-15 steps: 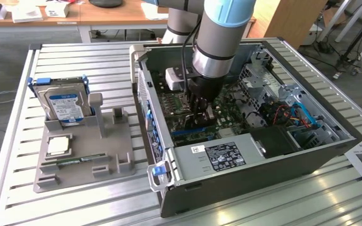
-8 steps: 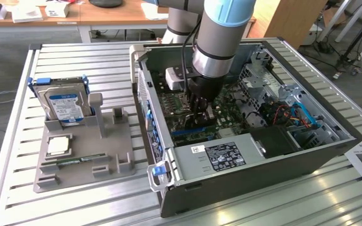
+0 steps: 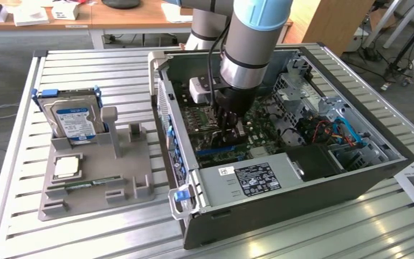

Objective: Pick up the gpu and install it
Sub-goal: 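Insert the gpu into the slot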

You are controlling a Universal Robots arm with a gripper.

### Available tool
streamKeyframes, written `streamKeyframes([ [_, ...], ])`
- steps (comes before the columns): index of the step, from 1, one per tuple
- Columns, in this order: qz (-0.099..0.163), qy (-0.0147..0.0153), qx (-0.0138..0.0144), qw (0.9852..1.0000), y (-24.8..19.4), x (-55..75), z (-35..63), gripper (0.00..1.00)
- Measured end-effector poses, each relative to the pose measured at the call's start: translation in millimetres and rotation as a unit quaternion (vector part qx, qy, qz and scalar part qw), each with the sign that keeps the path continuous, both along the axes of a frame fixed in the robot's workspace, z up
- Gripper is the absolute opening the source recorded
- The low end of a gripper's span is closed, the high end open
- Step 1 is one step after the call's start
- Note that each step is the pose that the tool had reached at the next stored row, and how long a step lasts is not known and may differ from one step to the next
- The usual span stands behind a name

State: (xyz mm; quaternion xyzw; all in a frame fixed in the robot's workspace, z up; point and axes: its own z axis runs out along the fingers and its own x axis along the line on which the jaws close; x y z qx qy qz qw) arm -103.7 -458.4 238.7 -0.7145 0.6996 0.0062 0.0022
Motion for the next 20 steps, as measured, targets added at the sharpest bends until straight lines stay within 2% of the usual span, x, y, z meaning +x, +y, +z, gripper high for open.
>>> streamKeyframes([
  [4,0.0,0.0001,0.0002,1.0,-0.3,0.1,0.3,0.28],
  [8,0.0,0.0031,0.0001,1.0,-0.4,0.1,2.4,0.28],
  [20,0.0,0.0031,0.0001,1.0,-0.4,0.1,1.4,0.28],
])
